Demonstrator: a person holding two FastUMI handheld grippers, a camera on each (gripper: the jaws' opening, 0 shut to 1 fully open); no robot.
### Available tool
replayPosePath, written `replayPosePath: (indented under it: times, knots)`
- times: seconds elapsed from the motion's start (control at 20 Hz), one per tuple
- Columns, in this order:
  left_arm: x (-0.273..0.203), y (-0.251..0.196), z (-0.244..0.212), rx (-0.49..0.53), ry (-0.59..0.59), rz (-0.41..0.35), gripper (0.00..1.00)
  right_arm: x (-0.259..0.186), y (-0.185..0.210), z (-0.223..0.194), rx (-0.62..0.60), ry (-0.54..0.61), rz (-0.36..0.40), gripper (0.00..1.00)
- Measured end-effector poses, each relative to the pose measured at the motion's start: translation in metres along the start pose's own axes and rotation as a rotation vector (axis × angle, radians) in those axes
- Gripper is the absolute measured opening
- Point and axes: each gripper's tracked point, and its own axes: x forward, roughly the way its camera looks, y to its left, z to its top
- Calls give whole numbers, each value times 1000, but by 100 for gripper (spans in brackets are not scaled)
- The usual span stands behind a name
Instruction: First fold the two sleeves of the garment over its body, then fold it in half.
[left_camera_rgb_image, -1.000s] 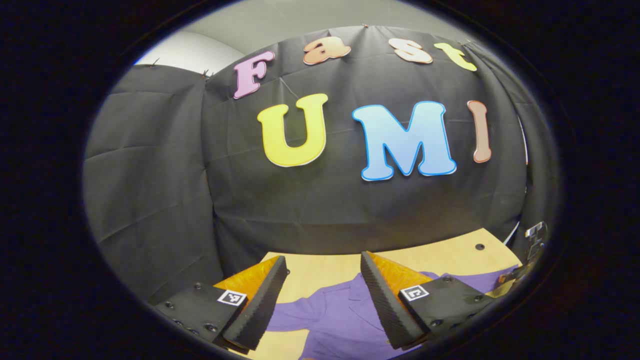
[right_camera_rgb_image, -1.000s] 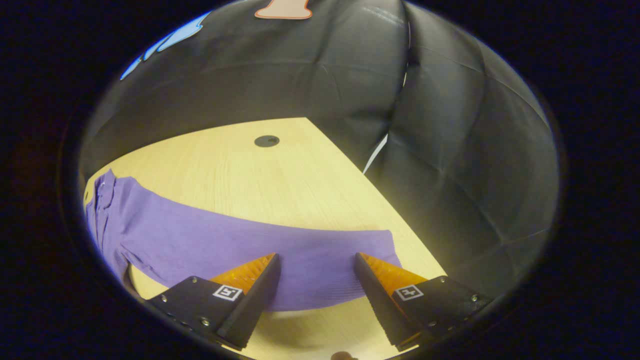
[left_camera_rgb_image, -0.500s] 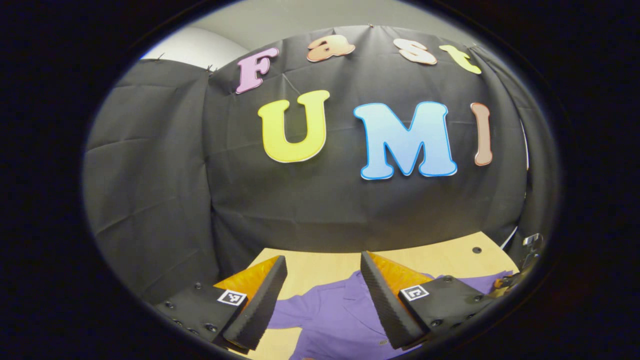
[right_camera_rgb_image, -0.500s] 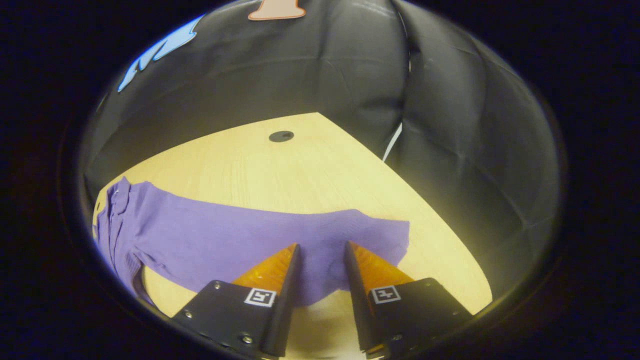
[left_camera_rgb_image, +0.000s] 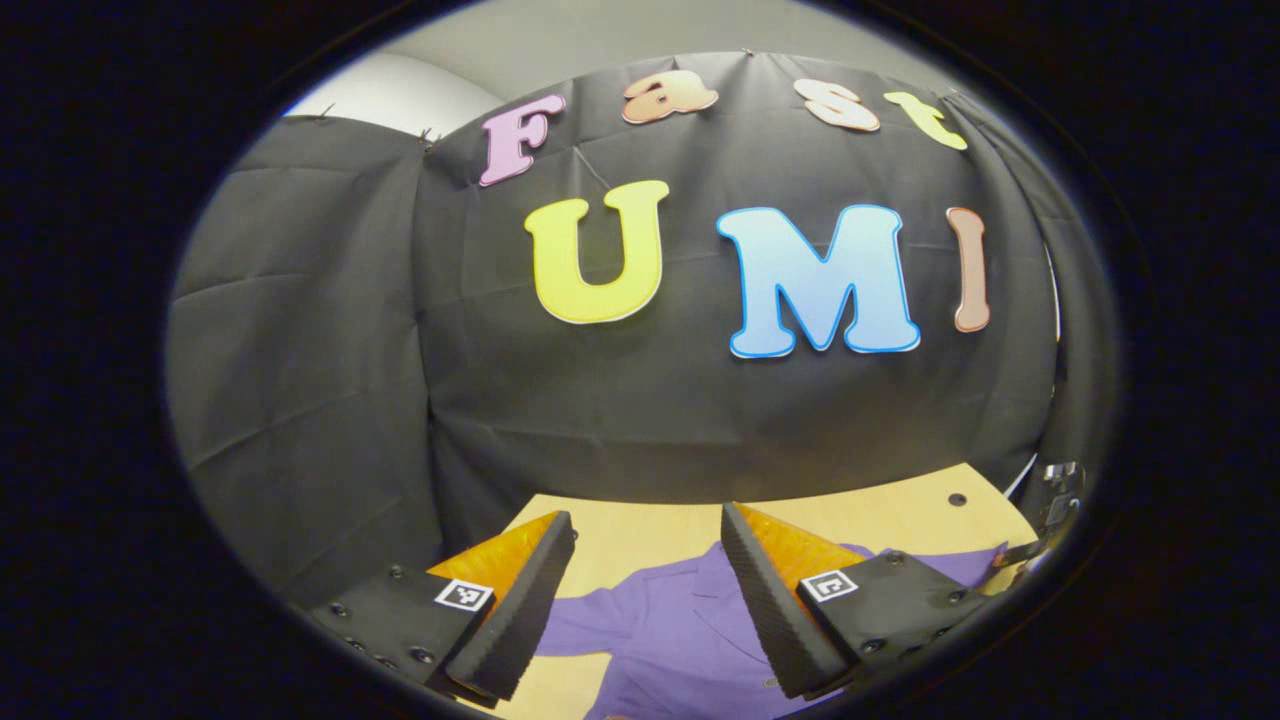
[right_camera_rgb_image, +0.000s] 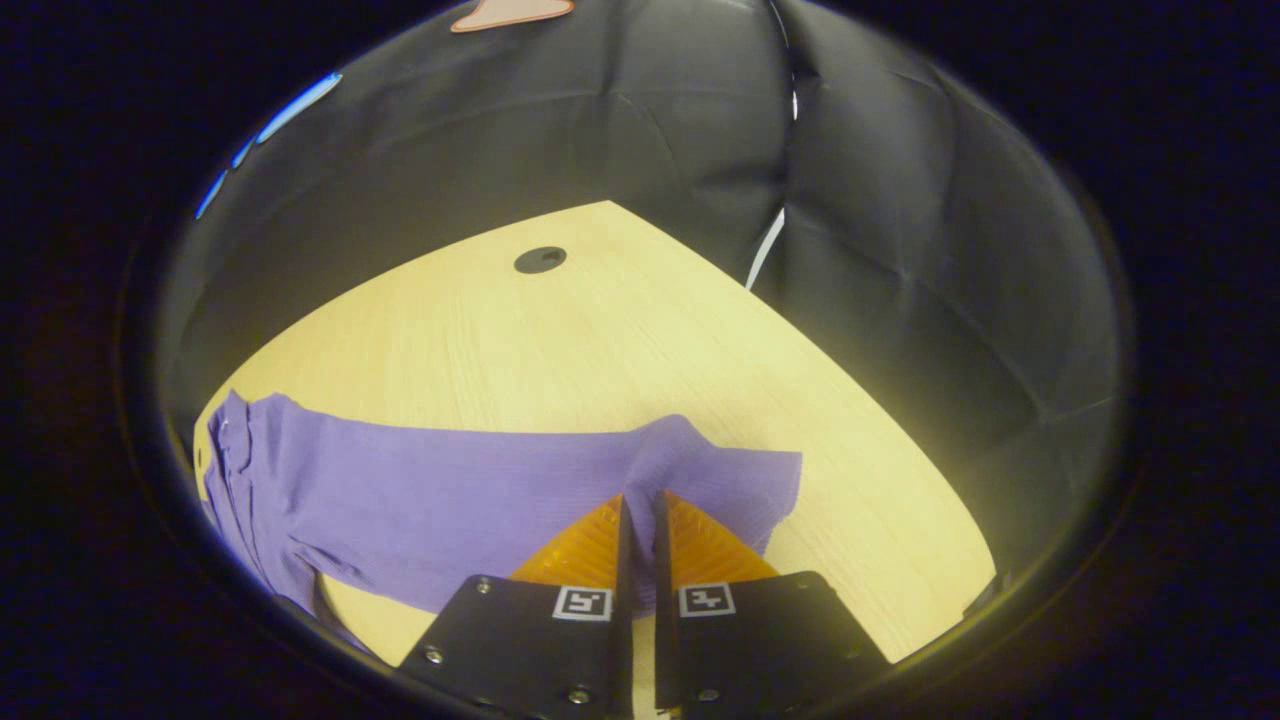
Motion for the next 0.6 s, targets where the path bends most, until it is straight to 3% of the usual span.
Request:
replayPosePath:
  times: [0.3, 0.6]
  knots:
    - [-11, 23, -9, -28, 8, 14, 100, -25, 33, 50, 87, -59, 109, 10]
    - [-26, 61, -13, -43, 1, 43, 99, -62, 122, 53, 61, -95, 237, 10]
